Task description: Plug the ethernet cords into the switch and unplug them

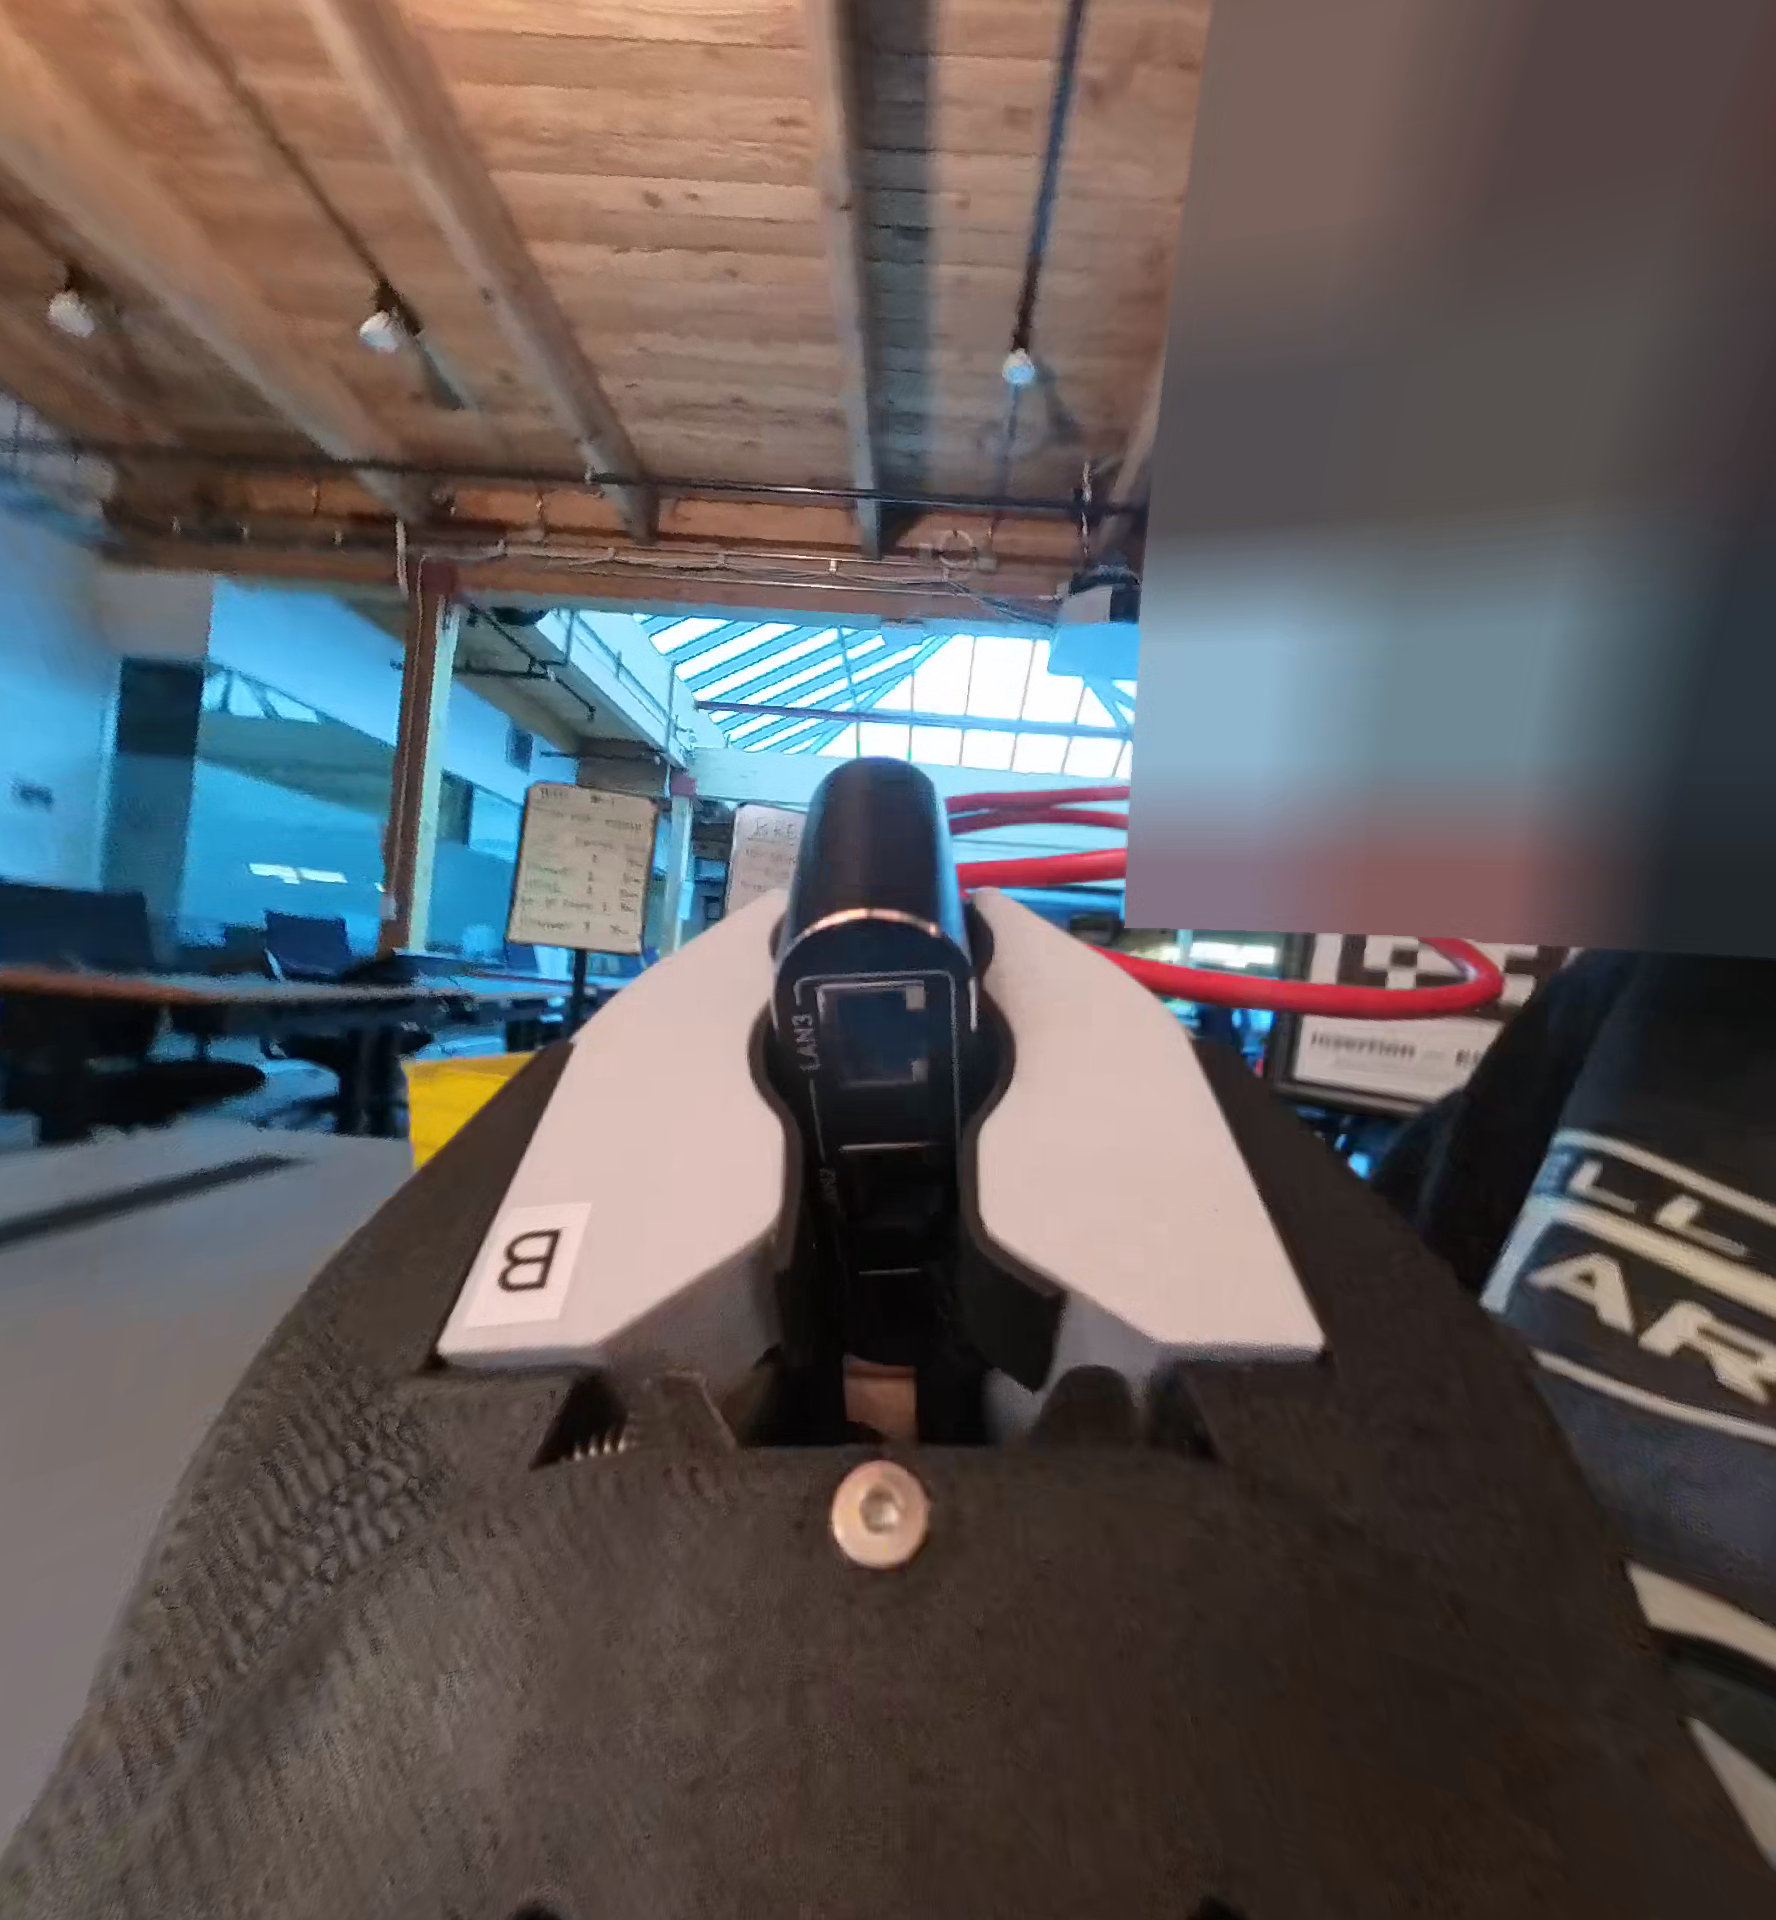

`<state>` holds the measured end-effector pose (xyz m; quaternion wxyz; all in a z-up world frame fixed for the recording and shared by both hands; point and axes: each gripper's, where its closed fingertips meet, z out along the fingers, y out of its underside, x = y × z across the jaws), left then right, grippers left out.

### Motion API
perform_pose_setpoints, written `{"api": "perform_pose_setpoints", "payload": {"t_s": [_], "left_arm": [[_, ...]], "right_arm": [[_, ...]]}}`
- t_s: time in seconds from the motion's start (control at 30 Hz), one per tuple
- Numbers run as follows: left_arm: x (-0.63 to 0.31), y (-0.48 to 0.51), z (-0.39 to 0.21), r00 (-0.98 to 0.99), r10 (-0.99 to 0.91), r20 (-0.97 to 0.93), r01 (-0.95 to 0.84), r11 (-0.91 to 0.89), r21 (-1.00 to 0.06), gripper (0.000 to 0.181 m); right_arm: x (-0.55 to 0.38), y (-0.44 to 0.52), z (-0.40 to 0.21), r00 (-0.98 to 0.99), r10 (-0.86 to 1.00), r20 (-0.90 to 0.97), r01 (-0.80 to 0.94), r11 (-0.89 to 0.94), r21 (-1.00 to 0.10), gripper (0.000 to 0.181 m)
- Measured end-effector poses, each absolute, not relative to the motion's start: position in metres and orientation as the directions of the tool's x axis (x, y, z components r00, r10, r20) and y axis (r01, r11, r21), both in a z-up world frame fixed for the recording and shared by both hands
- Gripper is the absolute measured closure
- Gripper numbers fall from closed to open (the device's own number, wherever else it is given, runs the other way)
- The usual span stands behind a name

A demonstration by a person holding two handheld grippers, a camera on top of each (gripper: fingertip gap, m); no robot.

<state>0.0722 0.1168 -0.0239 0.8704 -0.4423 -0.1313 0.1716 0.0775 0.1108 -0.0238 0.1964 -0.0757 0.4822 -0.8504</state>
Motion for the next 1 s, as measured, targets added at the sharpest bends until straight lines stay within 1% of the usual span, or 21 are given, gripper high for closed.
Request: {"api": "perform_pose_setpoints", "payload": {"t_s": [0.1, 0.2, 0.27, 0.33, 0.37, 0.4, 0.43, 0.47, 0.5, 0.53, 0.63, 0.73, 0.77, 0.8, 0.83, 1.0], "left_arm": [[0.078, 0.123, -0.026, 0.903, 0.430, -0.007, -0.234, 0.479, -0.846, 0.151], [0.077, 0.137, -0.044, 0.894, 0.436, -0.104, -0.251, 0.294, -0.922, 0.153], [0.082, 0.141, -0.045, 0.867, 0.460, -0.193, -0.333, 0.247, -0.910, 0.155], [0.084, 0.144, -0.049, 0.857, 0.458, -0.235, -0.357, 0.200, -0.912, 0.155], [0.085, 0.146, -0.052, 0.859, 0.445, -0.253, -0.359, 0.172, -0.917, 0.151], [0.085, 0.148, -0.054, 0.856, 0.441, -0.271, -0.365, 0.143, -0.920, 0.142], [0.086, 0.148, -0.057, 0.849, 0.438, -0.296, -0.378, 0.113, -0.919, 0.139], [0.085, 0.147, -0.060, 0.840, 0.439, -0.319, -0.388, 0.077, -0.918, 0.141], [0.086, 0.149, -0.065, 0.834, 0.422, -0.354, -0.401, 0.023, -0.916, 0.153], [0.084, 0.149, -0.070, 0.816, 0.422, -0.396, -0.419, -0.041, -0.907, 0.155], [0.082, 0.149, -0.079, 0.766, 0.420, -0.487, -0.455, -0.180, -0.872, 0.154], [0.079, 0.148, -0.079, 0.754, 0.440, -0.487, -0.439, -0.214, -0.873, 0.142], [0.077, 0.146, -0.082, 0.752, 0.447, -0.484, -0.421, -0.238, -0.875, 0.139], [0.078, 0.145, -0.085, 0.753, 0.449, -0.480, -0.408, -0.255, -0.877, 0.141], [0.077, 0.144, -0.090, 0.752, 0.454, -0.477, -0.393, -0.273, -0.878, 0.154], [0.084, 0.149, -0.119, 0.792, 0.388, -0.470, -0.339, -0.361, -0.869, 0.154]], "right_arm": [[0.083, 0.118, -0.023, -0.913, -0.404, 0.053, 0.150, -0.455, -0.878, 0.169], [0.086, 0.132, -0.015, -0.892, -0.434, 0.129, 0.111, -0.485, -0.867, 0.169], [0.092, 0.135, -0.016, -0.865, -0.474, 0.164, 0.074, -0.445, -0.893, 0.168], [0.097, 0.136, -0.021, -0.846, -0.489, 0.215, -0.003, -0.398, -0.917, 0.168], [0.100, 0.136, -0.028, -0.829, -0.501, 0.247, -0.057, -0.364, -0.930, 0.168], [0.102, 0.135, -0.035, -0.816, -0.508, 0.277, -0.112, -0.331, -0.937, 0.168], [0.103, 0.135, -0.038, -0.808, -0.508, 0.299, -0.147, -0.317, -0.937, 0.168], [0.104, 0.136, -0.040, -0.803, -0.508, 0.312, -0.170, -0.307, -0.937, 0.168], [0.103, 0.136, -0.041, -0.801, -0.503, 0.325, -0.197, -0.292, -0.936, 0.168], [0.103, 0.136, -0.043, -0.794, -0.502, 0.343, -0.229, -0.276, -0.934, 0.168], [0.103, 0.138, -0.051, -0.772, -0.498, 0.395, -0.337, -0.206, -0.919, 0.169], [0.098, 0.135, -0.063, -0.769, -0.459, 0.444, -0.446, -0.112, -0.888, 0.168], [0.097, 0.134, -0.065, -0.774, -0.443, 0.453, -0.461, -0.095, -0.882, 0.168], [0.097, 0.134, -0.067, -0.780, -0.435, 0.451, -0.464, -0.083, -0.882, 0.169], [0.099, 0.134, -0.071, -0.784, -0.439, 0.439, -0.454, -0.077, -0.888, 0.168], [0.107, 0.137, -0.090, -0.810, -0.455, 0.370, -0.381, -0.072, -0.922, 0.168]]}}
